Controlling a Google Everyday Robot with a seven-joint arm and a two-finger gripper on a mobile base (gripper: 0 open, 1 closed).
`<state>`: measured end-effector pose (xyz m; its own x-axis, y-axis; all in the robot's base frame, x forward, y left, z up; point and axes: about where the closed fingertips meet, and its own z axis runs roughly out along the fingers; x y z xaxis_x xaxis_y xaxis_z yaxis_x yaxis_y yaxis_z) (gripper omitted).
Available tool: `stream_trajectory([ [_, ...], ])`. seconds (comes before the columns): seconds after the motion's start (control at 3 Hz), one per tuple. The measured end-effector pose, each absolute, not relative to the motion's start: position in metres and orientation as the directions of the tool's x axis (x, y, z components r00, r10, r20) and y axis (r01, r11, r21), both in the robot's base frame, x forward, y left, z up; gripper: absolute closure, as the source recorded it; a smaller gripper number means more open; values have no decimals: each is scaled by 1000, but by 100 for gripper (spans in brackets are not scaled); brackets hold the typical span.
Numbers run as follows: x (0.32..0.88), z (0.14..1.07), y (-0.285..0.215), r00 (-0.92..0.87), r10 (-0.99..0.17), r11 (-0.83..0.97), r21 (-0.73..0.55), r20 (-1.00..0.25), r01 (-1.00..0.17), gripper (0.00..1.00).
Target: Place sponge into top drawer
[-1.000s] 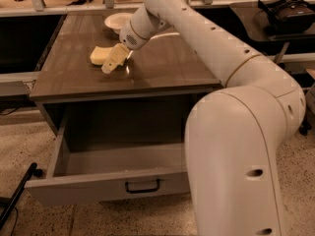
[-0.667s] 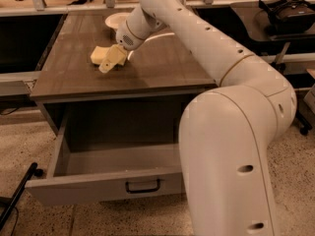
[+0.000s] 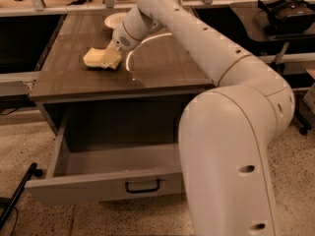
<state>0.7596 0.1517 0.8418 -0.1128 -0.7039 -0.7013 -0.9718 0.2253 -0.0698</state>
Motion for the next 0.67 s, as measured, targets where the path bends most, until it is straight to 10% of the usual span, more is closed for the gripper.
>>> stream_trajectory([
  [0.67, 686, 890, 109, -45, -596, 241, -125, -802, -962, 100],
])
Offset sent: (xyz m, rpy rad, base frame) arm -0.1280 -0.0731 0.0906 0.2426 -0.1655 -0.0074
